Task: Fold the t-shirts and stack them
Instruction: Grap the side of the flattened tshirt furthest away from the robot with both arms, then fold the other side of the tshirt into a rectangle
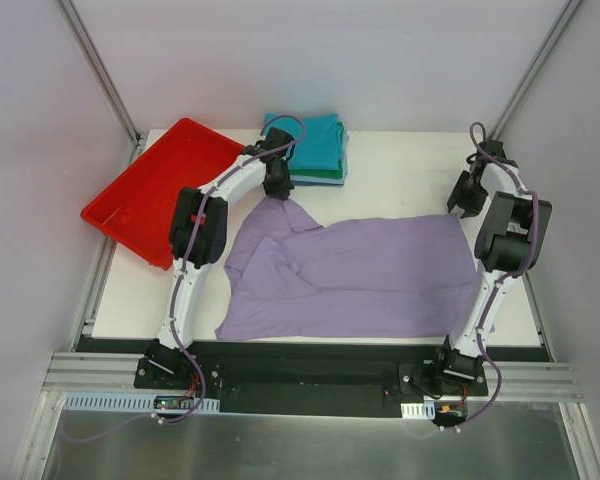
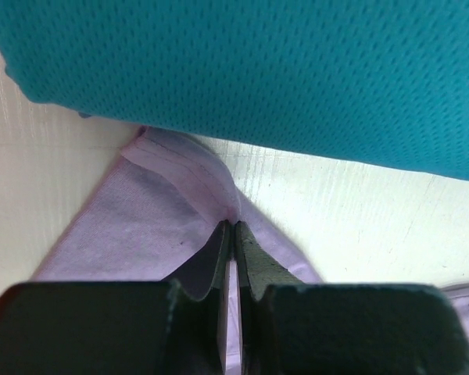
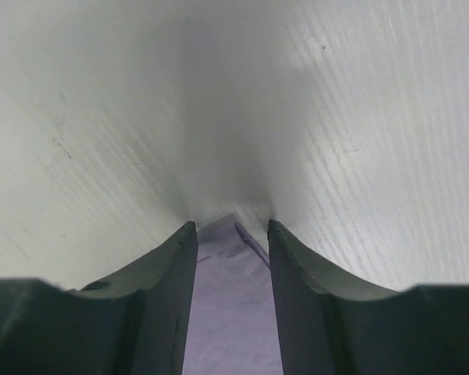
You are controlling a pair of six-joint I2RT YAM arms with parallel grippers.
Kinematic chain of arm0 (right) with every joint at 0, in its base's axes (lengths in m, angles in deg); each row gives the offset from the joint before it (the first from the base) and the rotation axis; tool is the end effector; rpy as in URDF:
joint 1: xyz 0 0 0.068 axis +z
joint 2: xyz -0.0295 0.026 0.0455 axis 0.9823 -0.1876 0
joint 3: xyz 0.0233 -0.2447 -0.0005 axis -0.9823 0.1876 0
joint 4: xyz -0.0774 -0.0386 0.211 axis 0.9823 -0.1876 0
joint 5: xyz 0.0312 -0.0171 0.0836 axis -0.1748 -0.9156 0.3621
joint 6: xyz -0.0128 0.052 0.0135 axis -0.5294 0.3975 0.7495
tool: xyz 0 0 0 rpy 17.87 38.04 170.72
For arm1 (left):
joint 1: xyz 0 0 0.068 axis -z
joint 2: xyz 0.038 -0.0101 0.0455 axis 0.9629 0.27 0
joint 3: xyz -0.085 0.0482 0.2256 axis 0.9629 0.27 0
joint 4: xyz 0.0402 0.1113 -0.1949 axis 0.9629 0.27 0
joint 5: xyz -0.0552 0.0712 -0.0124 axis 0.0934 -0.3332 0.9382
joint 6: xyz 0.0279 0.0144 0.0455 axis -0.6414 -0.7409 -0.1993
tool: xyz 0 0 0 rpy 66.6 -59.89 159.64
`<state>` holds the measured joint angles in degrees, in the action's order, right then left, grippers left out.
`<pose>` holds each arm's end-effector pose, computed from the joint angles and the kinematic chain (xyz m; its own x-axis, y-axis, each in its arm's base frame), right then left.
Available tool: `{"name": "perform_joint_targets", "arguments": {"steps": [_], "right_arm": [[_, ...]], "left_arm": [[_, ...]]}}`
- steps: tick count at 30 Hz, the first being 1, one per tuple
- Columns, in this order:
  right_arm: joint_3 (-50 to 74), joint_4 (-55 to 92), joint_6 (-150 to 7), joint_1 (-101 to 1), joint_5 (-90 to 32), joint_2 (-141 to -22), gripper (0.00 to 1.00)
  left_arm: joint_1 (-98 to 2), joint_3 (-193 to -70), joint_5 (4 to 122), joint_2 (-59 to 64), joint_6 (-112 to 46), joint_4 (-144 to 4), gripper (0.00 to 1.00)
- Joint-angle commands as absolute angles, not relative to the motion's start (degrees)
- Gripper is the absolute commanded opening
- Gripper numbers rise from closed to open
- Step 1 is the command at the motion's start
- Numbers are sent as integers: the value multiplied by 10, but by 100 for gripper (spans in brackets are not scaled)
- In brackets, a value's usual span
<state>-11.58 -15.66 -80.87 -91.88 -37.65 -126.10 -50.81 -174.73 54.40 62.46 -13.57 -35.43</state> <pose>0.4152 -0.0943 0.1667 -0.8661 0.1484 -0.4773 0.1899 0.9810 -0.0396 0.4335 -0.1886 0.1754 -0.8271 -0.2055 -0.5232 -0.0398 0.9499 -0.3101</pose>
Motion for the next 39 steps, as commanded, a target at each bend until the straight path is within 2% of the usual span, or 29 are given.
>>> {"name": "perform_joint_targets", "arguments": {"steps": [1,5,7,13,16,27,32,39], "right_arm": [[-112,-181,-820,-915,-388,-1261,37],[-99,-178,-819,-914,-394,-1248,33],[-97,-177,-818,-913,-396,-1247,27],[-89,-161,-825,-911,-378,-1236,0],[-75,-156,-834,-902,-343,-1210,0],[112,-73,-833,-868,-467,-1005,0],[183,-55,-816,-868,-482,-930,0],[212,-61,-806,-869,-512,-874,0]], "left_arm": [[-512,-1739,547,577,-141,-354,0],[-513,-1733,545,573,-137,-355,0],[-513,-1732,547,573,-136,-355,0],[-512,-1723,548,559,-136,-354,0],[-513,-1681,548,524,-129,-355,0],[-503,-1509,537,379,-95,-358,0],[-487,-1446,538,322,-83,-357,0],[-462,-1343,519,216,-56,-357,0]]}}
